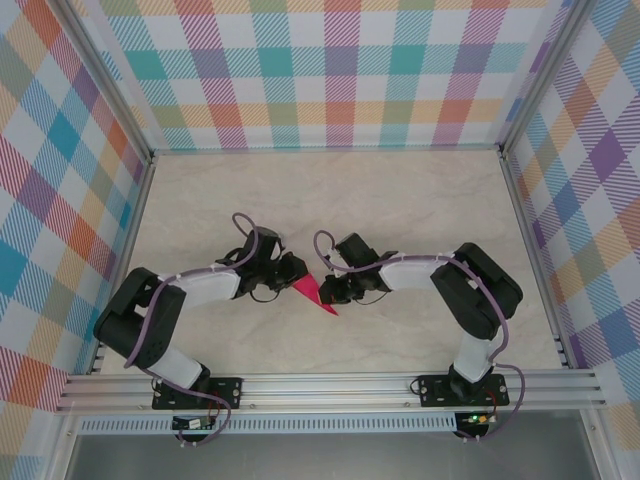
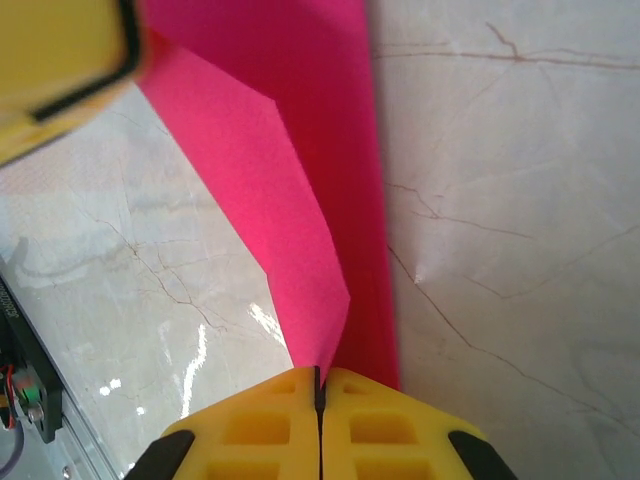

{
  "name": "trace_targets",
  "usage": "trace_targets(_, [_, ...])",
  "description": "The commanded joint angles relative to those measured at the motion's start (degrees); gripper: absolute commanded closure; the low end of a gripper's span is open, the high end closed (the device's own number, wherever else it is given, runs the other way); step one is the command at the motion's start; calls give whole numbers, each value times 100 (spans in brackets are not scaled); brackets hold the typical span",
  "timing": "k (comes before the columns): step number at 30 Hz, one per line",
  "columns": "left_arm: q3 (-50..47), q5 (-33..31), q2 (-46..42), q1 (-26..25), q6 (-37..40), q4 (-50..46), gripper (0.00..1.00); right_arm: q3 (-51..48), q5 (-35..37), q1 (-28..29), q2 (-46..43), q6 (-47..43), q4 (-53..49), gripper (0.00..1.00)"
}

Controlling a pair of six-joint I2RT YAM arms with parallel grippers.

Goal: Fold a paper plane with a square sheet of paper (pick it up from the middle)
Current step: Fold the wing for the fifth time at the center of the table.

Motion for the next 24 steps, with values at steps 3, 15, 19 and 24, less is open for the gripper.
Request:
trace_targets(3, [-305, 88, -391, -126, 2, 131, 82, -189, -380, -105, 105, 362, 482, 95])
trace_targets(15, [-803, 29, -388, -484, -197, 862, 88, -144, -883, -312, 222, 748, 705, 97])
trace_targets(19, [-768, 39, -128, -527, -285, 1069, 91, -106, -887, -313, 255, 685, 592, 97])
trace_targets(24, [-710, -22, 49, -560, -266, 1043, 93, -54, -856, -320, 275, 644, 472, 96])
